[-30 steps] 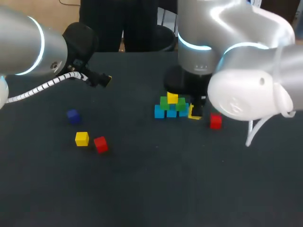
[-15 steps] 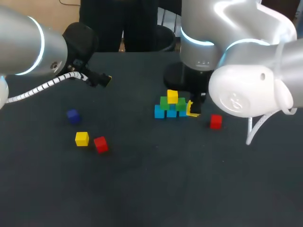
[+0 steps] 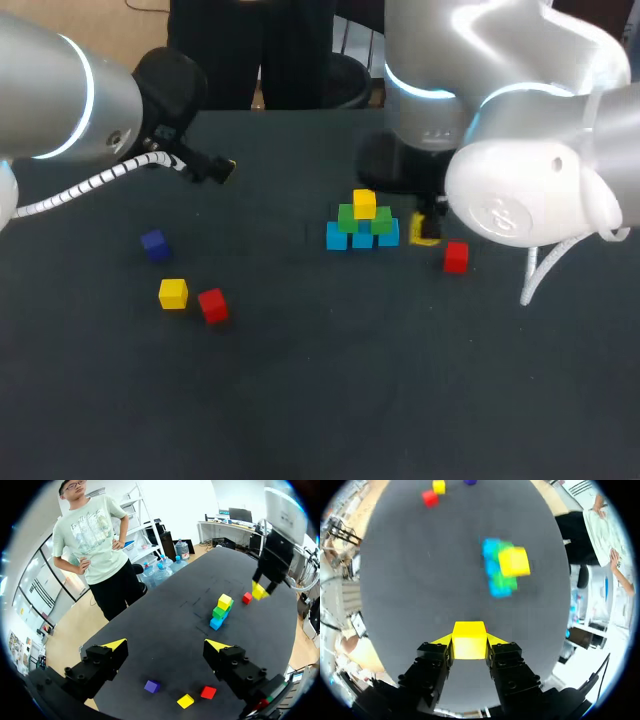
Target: Place the blue cubes, place green cubes on the blue cubes, place the yellow cubes on the green cubes, then place the red cubes on the yellow cubes, and place purple cube on the red cubes.
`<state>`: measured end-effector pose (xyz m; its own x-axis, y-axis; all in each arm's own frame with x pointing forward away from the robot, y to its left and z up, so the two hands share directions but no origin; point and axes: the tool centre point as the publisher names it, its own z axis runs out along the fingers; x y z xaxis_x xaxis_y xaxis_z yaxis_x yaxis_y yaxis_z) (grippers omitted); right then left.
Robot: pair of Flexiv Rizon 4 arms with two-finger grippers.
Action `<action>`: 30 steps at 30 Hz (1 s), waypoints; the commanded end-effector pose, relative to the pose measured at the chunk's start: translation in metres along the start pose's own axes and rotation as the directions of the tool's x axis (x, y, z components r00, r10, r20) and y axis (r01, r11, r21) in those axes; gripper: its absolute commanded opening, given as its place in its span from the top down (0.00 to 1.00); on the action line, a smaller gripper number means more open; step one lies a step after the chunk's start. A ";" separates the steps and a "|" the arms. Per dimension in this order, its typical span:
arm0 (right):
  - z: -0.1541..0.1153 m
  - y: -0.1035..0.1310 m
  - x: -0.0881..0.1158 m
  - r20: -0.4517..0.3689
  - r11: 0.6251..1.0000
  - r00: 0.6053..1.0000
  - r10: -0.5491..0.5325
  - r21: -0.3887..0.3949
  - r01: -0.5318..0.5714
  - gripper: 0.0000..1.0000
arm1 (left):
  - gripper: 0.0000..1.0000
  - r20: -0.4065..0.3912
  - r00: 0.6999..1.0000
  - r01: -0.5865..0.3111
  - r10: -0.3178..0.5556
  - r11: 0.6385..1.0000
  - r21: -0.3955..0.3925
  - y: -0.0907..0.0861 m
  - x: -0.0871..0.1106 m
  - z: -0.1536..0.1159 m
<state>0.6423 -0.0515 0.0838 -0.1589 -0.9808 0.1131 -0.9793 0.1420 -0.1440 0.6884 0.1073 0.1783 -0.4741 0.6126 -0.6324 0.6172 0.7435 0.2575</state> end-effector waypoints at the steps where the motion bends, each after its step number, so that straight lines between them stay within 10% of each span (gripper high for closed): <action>1: 0.006 -0.021 0.041 -0.027 0.998 0.999 0.039 0.050 -0.038 1.00 | 0.00 0.002 1.000 -0.001 0.001 1.000 0.001 0.000 0.000 0.000; 10: -0.017 -0.056 0.053 0.041 0.990 0.999 -0.008 0.141 0.002 1.00 | 0.00 0.002 1.000 -0.001 0.001 1.000 0.001 0.000 0.000 0.000; 30: -0.014 -0.101 -0.018 0.105 0.954 0.955 -0.278 0.143 0.262 1.00 | 0.00 0.002 1.000 -0.001 0.001 1.000 0.001 0.000 0.000 0.000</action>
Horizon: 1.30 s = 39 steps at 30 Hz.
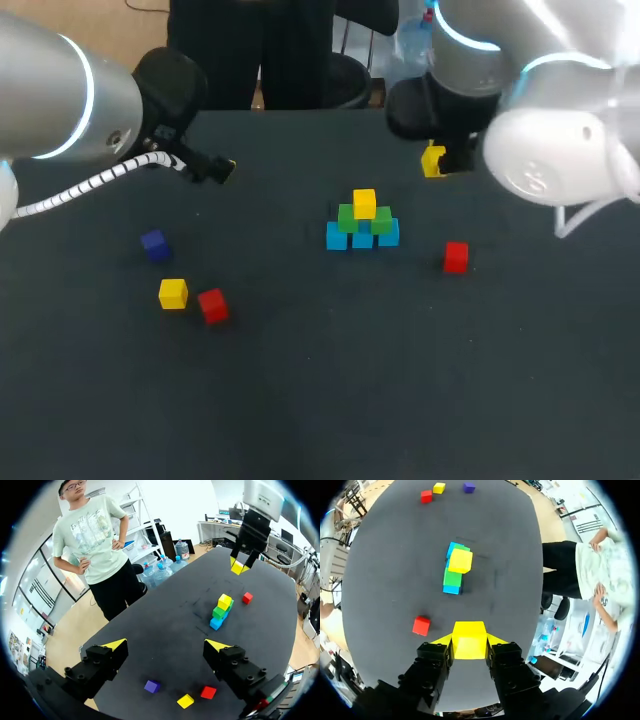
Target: Place the blue cubes, place green cubes on the blue cubes, place the yellow cubes on the green cubes, then place the red cubes on the yellow cubes, and place purple cube on the red cubes.
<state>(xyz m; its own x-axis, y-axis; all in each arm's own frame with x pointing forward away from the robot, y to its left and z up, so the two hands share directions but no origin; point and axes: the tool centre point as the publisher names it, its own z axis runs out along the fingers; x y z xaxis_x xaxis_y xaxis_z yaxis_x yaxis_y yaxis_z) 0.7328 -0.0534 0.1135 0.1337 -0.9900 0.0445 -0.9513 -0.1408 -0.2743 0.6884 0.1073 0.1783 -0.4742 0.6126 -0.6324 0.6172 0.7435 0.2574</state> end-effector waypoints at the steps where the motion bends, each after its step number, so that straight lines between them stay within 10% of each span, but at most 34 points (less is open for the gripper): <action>1: 0.007 -0.010 -0.007 -0.009 0.999 1.000 -0.009 -0.033 0.008 1.00 | 0.00 0.002 1.000 -0.001 0.001 1.000 0.001 0.000 0.000 0.000; 27: 0.009 -0.013 -0.032 0.029 0.987 0.999 -0.015 -0.159 0.019 1.00 | 0.00 0.002 1.000 -0.001 0.001 1.000 0.001 0.000 0.000 0.000; 39: -0.004 -0.007 -0.045 -0.109 0.973 0.994 -0.004 -0.232 -0.022 1.00 | 0.00 0.002 1.000 -0.001 0.001 1.000 0.001 0.000 0.000 0.000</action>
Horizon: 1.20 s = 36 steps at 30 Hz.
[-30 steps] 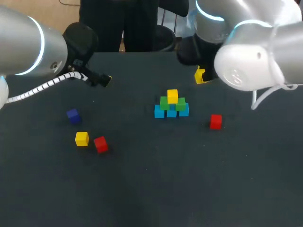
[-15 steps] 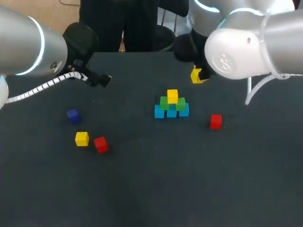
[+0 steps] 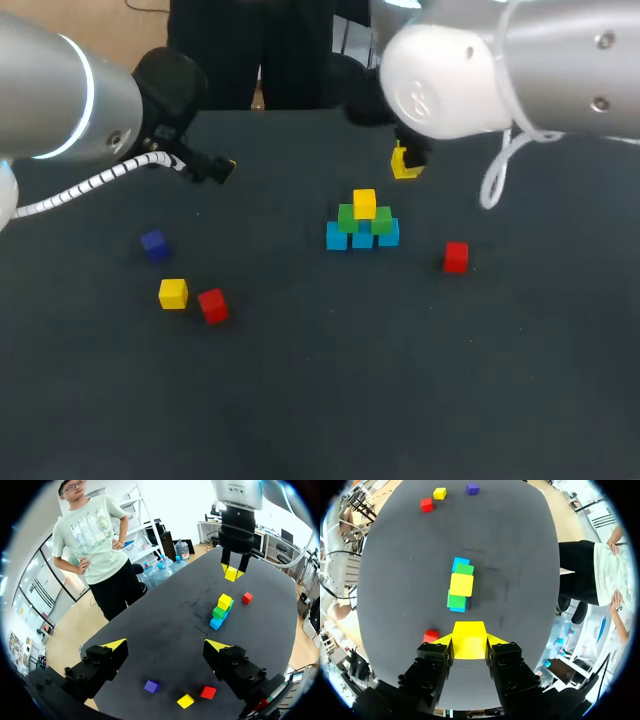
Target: Place the blue cubes, place green cubes on the blue cubes, place the yellow cubes on the green cubes, then place the red cubes on the yellow cubes, and place purple cube on the red cubes.
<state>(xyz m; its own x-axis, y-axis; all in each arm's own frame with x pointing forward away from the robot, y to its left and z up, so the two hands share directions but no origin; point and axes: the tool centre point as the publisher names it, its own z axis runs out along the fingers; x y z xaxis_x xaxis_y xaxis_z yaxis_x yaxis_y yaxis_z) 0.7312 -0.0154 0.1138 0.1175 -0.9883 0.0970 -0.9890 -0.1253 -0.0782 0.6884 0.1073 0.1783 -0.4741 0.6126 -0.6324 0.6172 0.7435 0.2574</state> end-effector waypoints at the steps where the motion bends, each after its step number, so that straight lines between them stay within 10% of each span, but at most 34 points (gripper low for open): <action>1: -0.004 -0.002 -0.006 -0.061 0.999 0.998 0.012 -0.041 -0.015 1.00 | 0.00 0.002 1.000 -0.001 0.001 1.000 0.001 0.000 0.000 0.000; 36: 0.026 -0.003 -0.011 -0.072 0.995 0.997 0.039 -0.089 -0.045 1.00 | 0.00 0.002 1.000 -0.001 0.001 1.000 0.001 0.000 0.000 0.000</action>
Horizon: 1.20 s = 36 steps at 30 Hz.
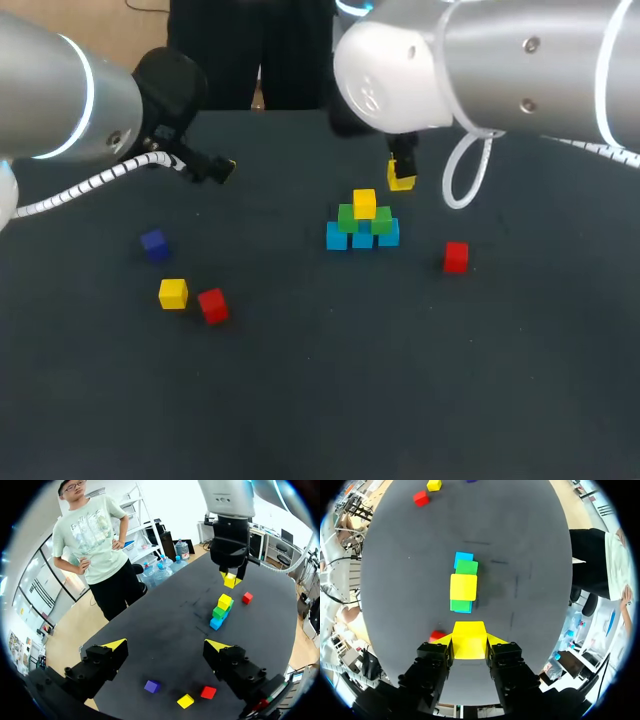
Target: Place the blue cubes, place green cubes on the blue cubes, place the yellow cubes on the green cubes, then place the red cubes on the yellow cubes, and place purple cube on the red cubes.
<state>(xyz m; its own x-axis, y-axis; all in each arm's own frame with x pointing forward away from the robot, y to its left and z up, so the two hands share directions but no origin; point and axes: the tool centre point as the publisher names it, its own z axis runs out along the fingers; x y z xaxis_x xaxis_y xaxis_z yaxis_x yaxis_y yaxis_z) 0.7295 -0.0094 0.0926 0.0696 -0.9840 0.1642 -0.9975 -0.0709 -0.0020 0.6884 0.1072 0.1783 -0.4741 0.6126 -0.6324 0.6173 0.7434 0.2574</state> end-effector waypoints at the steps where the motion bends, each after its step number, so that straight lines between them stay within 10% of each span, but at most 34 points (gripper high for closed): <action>1: 0.006 -0.006 -0.004 -0.001 1.000 1.000 -0.004 -0.008 0.004 1.00 | 0.00 0.002 1.000 -0.001 0.001 1.000 0.001 0.000 0.000 0.000; 36: 0.012 0.015 -0.006 -0.018 0.998 1.000 -0.015 -0.063 0.013 1.00 | 0.00 0.002 1.000 -0.001 0.001 1.000 0.001 0.000 0.000 0.000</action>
<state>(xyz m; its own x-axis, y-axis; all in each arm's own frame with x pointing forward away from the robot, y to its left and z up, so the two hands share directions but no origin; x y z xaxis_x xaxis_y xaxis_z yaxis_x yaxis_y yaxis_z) 0.7186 -0.0040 0.0796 0.0846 -0.9787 0.1871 -0.9948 -0.0724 0.0712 0.6884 0.1072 0.1783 -0.4741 0.6126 -0.6324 0.6173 0.7434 0.2574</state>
